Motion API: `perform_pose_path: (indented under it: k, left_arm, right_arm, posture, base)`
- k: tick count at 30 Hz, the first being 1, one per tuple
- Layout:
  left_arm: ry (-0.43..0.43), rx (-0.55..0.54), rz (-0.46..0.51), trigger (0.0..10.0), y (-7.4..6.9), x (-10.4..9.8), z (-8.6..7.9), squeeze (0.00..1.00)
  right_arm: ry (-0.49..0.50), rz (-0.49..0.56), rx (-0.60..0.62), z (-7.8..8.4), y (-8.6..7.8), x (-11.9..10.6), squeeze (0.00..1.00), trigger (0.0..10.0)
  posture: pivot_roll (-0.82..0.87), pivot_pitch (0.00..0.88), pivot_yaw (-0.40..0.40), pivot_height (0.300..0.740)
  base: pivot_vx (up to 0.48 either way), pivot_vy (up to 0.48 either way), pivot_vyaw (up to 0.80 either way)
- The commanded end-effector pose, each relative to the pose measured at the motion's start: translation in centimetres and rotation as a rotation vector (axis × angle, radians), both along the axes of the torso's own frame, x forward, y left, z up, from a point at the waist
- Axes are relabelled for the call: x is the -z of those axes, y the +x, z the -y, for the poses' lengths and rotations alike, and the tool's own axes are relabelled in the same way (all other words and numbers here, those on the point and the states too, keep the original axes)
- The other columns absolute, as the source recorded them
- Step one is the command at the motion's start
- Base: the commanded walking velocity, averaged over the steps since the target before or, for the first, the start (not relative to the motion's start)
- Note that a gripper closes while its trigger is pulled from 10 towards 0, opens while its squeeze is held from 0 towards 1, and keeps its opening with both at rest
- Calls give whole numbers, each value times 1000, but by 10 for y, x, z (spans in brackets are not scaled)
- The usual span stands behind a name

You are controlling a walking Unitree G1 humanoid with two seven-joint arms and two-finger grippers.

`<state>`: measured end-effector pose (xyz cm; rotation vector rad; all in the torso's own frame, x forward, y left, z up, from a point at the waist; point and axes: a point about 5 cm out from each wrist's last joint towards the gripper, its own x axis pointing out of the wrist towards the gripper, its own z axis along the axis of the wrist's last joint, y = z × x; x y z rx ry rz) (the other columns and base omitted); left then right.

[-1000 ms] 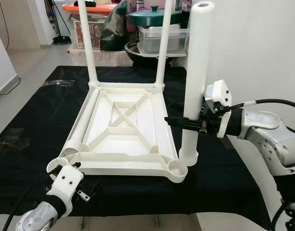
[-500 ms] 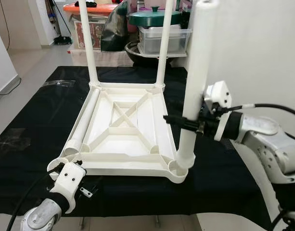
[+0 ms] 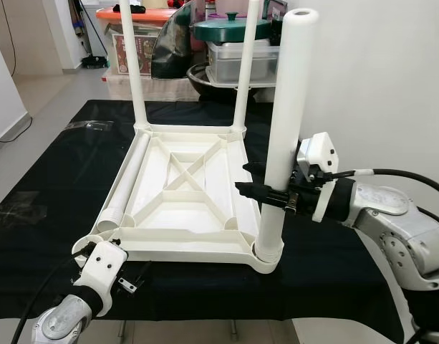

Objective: Building children table

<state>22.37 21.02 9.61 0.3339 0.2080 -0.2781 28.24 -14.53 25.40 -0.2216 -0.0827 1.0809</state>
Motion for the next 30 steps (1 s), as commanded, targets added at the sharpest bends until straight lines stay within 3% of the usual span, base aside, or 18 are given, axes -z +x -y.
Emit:
perform_pose_path:
  k: [1,10,19,20,21,24,27,30]
  left_arm:
    - [-1,0,-13,10000,1,4,2,0]
    - [-1,-4,-9,10000,1,5,4,0]
    - [-6,-15,-11,10000,1,7,4,0]
    - [-7,-17,-10,10000,1,7,4,0]
    - [-6,-22,-9,10000,1,7,4,0]
    - [-6,-24,-9,10000,2,7,4,0]
    - [-5,-32,-9,10000,3,8,3,0]
    - [-5,-32,-9,10000,3,8,3,0]
  right_arm:
    - [-7,-31,-13,-3,-2,6,0,0]
    - [-29,-30,12,-8,6,14,0,0]
    - [9,-71,62,-8,11,20,0,0]
    - [23,-79,83,-8,13,21,0,0]
    - [71,-106,188,-7,18,25,0,0]
    - [81,-112,212,-6,19,27,0,0]
    - [160,-195,493,-2,29,50,0,0]
    - [164,-200,503,-2,29,51,0,0]
  posture:
    - [24,0,-94,740]
    - [34,0,-104,740]
    - [34,0,-111,740]
    - [34,0,-111,740]
    - [34,0,-111,740]
    - [34,0,-111,740]
    - [29,0,-110,740]
    - [29,0,-110,740]
  base:
    - [0,0,0]
    - [0,0,0]
    - [0,0,0]
    - [0,0,0]
    - [0,0,0]
    - [0,0,0]
    - [0,0,0]
    - [0,0,0]
